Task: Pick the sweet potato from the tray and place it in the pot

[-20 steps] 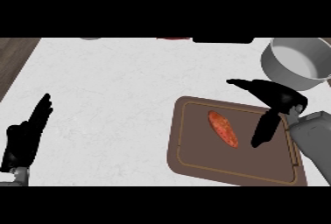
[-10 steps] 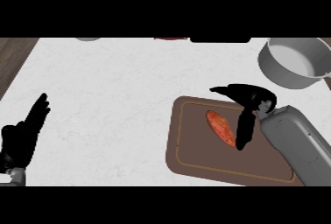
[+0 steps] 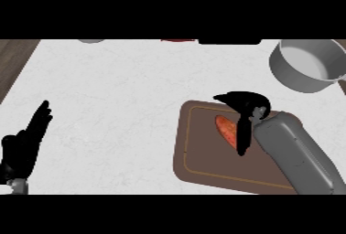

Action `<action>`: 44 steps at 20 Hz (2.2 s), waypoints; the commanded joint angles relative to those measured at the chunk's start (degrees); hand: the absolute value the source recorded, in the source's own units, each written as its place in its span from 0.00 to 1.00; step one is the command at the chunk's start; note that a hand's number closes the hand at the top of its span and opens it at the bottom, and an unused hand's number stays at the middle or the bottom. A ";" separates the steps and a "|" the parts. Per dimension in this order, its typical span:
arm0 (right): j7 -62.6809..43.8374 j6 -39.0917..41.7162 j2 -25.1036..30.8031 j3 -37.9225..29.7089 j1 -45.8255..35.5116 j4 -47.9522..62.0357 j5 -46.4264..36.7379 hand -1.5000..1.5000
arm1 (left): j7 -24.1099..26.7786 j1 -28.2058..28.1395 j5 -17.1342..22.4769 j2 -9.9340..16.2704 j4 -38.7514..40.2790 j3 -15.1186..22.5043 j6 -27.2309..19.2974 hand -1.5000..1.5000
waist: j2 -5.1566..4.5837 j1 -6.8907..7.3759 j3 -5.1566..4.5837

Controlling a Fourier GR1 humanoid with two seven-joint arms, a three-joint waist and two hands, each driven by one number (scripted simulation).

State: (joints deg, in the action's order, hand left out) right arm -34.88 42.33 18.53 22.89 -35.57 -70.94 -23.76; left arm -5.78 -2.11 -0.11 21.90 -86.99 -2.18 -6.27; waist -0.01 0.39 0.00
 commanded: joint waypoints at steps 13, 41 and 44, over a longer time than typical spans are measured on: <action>6.19 -1.81 -5.50 -2.27 2.10 8.85 -13.79 0.00 | -2.03 -2.50 -1.68 -1.16 -5.29 -4.46 4.98 0.50 | 0.03 0.08 0.02; 1.14 -31.40 -7.87 -25.11 -13.63 32.16 -22.69 1.00 | -1.24 1.88 -5.08 -5.46 -1.33 -5.13 6.07 0.50 | -0.84 2.07 0.06; -1.18 -36.62 -8.86 -22.24 -13.01 33.34 -27.15 1.00 | -1.90 0.32 -6.75 -6.75 -2.79 -4.45 4.39 0.50 | -0.27 0.89 0.02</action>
State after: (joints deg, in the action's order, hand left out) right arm -33.46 11.31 9.58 1.09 -46.52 -40.64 -48.11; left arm -7.42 -0.79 -6.54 15.60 -89.02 -6.36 -1.37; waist -0.58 1.81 0.03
